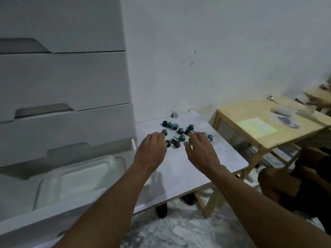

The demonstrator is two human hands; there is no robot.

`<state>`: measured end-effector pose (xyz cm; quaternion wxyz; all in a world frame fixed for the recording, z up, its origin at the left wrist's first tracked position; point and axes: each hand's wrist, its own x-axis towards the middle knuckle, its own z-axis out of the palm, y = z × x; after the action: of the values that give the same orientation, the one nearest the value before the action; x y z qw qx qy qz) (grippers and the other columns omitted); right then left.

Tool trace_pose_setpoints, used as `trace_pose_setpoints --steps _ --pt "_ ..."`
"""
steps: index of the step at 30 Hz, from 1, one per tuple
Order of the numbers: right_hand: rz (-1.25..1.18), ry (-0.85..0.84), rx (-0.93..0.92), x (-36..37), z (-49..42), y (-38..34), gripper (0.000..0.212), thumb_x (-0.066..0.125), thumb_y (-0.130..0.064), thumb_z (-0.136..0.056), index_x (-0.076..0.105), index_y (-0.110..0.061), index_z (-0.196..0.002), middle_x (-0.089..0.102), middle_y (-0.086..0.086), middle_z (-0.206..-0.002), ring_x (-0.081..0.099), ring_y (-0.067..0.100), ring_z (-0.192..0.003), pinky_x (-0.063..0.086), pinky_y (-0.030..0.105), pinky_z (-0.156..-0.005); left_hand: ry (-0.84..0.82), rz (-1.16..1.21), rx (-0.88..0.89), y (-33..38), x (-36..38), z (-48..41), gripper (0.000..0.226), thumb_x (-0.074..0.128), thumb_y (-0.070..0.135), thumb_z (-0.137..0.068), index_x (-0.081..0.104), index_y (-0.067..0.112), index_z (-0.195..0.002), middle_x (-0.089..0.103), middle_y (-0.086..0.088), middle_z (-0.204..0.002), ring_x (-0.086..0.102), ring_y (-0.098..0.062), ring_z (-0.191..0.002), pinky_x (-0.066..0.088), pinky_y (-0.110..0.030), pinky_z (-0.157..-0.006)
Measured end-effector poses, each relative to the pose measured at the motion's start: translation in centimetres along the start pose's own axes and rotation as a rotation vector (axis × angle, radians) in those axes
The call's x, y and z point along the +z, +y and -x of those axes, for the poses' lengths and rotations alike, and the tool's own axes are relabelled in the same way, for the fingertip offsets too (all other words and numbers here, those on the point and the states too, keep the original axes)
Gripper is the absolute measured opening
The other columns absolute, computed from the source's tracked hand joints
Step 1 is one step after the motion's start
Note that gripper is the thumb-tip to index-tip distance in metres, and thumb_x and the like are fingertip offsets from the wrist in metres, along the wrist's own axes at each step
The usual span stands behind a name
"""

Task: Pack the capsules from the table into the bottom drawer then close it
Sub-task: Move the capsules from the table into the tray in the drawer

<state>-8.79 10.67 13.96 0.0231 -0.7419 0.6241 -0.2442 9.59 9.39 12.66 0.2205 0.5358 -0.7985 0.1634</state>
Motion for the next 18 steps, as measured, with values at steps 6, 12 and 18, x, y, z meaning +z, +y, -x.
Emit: trace_pose_setpoints --steps 6,12,18 --pt "-0.014 -0.098 -0.009 -0.8 -2.8 7.6 0.035 0.046 -0.027 -0.098 0.051 -0.007 -0.127 0.055 0.01 -0.129 0.049 0.026 -0.116 0.042 0.035 -0.096 -0.046 0.014 -0.128 3.8 4.1 -3.0 0.02 0.071 0.016 -0.08 0.064 0.004 -0.095 0.065 -0.01 -0.085 0.062 -0.024 -0.069 0.055 -0.033 -0.058" --pt "-0.067 -0.166 -0.054 0.7 -5.3 11.1 0.031 0.048 -0.025 -0.096 0.054 -0.005 -0.12 0.057 0.013 -0.118 0.053 0.029 -0.106 0.043 0.037 -0.088 -0.173 -0.015 -0.226 5.6 6.9 -4.2 0.019 0.073 0.014 -0.077 0.064 0.004 -0.092 0.063 -0.012 -0.083 0.06 -0.026 -0.065 0.053 -0.033 -0.052" --pt "-0.13 -0.264 -0.066 4.7 -7.7 11.2 0.038 0.048 -0.029 -0.096 0.049 -0.008 -0.128 0.055 0.011 -0.121 0.053 0.028 -0.107 0.044 0.035 -0.088 -0.294 -0.05 -0.241 3.5 10.1 -4.8 0.025 0.041 0.022 -0.092 0.06 0.006 -0.096 0.061 -0.011 -0.09 0.059 -0.026 -0.075 0.053 -0.036 -0.063"
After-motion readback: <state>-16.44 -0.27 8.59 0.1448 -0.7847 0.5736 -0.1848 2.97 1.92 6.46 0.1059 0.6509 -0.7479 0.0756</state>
